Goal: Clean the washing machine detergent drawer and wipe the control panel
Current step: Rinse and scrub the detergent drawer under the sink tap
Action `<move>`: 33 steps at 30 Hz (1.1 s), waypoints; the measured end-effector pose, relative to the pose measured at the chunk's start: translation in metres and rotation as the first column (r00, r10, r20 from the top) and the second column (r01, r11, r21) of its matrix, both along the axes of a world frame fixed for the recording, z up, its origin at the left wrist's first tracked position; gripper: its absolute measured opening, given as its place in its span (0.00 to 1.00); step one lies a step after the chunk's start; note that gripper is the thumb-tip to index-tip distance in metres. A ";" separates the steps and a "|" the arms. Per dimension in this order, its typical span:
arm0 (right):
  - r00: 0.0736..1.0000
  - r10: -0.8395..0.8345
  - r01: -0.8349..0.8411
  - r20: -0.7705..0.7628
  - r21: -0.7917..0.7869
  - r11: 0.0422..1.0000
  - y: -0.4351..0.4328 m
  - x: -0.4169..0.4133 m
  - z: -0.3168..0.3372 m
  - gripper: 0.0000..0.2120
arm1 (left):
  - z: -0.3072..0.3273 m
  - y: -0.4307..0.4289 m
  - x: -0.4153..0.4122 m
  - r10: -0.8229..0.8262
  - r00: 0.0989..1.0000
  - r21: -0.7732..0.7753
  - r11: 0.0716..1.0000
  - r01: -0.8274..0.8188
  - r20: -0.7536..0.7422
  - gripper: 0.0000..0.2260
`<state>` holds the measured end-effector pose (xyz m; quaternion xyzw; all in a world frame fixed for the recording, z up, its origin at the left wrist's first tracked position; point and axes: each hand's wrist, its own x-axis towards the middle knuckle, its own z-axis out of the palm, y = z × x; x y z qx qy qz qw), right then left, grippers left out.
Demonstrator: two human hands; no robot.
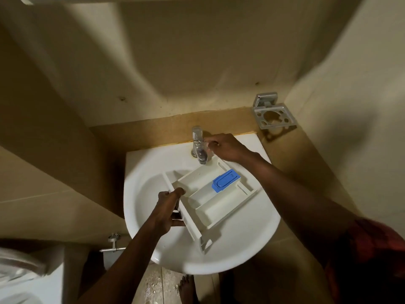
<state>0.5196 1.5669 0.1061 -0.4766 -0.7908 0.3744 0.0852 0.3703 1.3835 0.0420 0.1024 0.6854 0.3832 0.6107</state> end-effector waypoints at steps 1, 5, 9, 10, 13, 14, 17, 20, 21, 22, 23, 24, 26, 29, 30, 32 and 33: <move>0.990 -0.119 0.123 -0.072 0.047 0.991 -0.005 0.010 -0.007 0.14 | -0.001 -0.001 0.001 0.012 1.000 -0.007 1.000 -0.012 0.007 0.21; 0.862 -0.492 0.464 0.122 0.201 0.863 -0.021 0.056 -0.037 0.30 | 0.003 -0.006 0.008 0.045 0.998 -0.012 0.999 -0.045 0.045 0.23; 0.834 -0.422 0.467 0.356 -0.048 0.883 -0.040 0.086 -0.041 0.44 | 0.004 -0.007 0.015 0.012 0.995 0.027 1.000 -0.015 0.099 0.16; 0.848 -0.418 0.472 0.327 -0.107 0.875 -0.040 0.090 -0.038 0.42 | 0.006 -0.008 0.017 -0.008 0.994 0.040 0.999 0.003 0.110 0.12; 0.888 -0.334 0.392 0.316 -0.142 0.909 -0.038 0.097 -0.023 0.33 | 0.009 -0.009 0.021 -0.058 0.991 0.033 0.998 0.055 0.117 0.09; 0.898 -0.293 0.353 0.328 -0.141 0.925 -0.037 0.098 -0.018 0.32 | 0.010 -0.010 0.022 -0.070 0.989 0.022 0.997 0.068 0.129 0.11; 0.917 -0.186 0.263 0.354 -0.184 0.947 -0.038 0.098 -0.005 0.28 | 0.010 -0.013 0.021 -0.066 0.983 -0.029 0.997 0.072 0.172 0.24; 0.932 -0.150 0.241 0.331 -0.254 0.937 -0.040 0.093 -0.007 0.25 | 0.015 -0.019 0.021 -0.020 0.994 -0.029 0.999 0.024 0.103 0.29; 0.934 -0.137 0.236 0.330 -0.280 0.930 -0.042 0.090 -0.010 0.24 | 0.016 -0.021 0.021 -0.001 0.999 -0.016 1.000 0.001 0.048 0.29; 0.937 -0.125 0.230 0.327 -0.305 0.924 -0.045 0.086 -0.014 0.24 | 0.018 -0.023 0.019 0.014 1.000 -0.004 1.000 -0.014 -0.014 0.28; 0.939 -0.114 0.224 0.325 -0.324 0.919 -0.048 0.082 -0.021 0.24 | 0.021 -0.025 0.016 0.025 0.997 0.005 1.000 -0.024 -0.072 0.29; 0.943 -0.112 0.225 0.315 -0.352 0.908 -0.052 0.079 -0.028 0.22 | 0.024 -0.028 0.013 0.034 0.991 0.013 0.999 -0.032 -0.127 0.30; 0.960 -0.117 0.220 0.253 -0.431 0.875 -0.061 0.072 -0.041 0.20 | 0.030 -0.034 0.007 0.054 0.972 0.025 0.998 -0.049 -0.231 0.31; 0.980 -0.102 0.179 0.172 -0.520 0.835 -0.076 0.060 -0.056 0.21 | 0.047 -0.041 0.000 0.042 0.900 0.047 0.999 -0.024 -0.434 0.28; 0.985 -0.105 0.165 0.140 -0.549 0.819 -0.080 0.055 -0.060 0.22 | 0.053 -0.042 -0.003 0.030 0.864 0.049 0.999 -0.006 -0.503 0.29; 0.986 -0.145 0.164 0.081 -0.619 0.768 -0.090 0.047 -0.062 0.25 | 0.064 -0.044 -0.008 0.005 0.796 0.040 0.999 0.025 -0.605 0.34; 0.984 -0.170 0.165 0.056 -0.651 0.741 -0.095 0.043 -0.062 0.28 | 0.068 -0.045 -0.010 -0.007 0.765 0.040 0.998 0.043 -0.644 0.39</move>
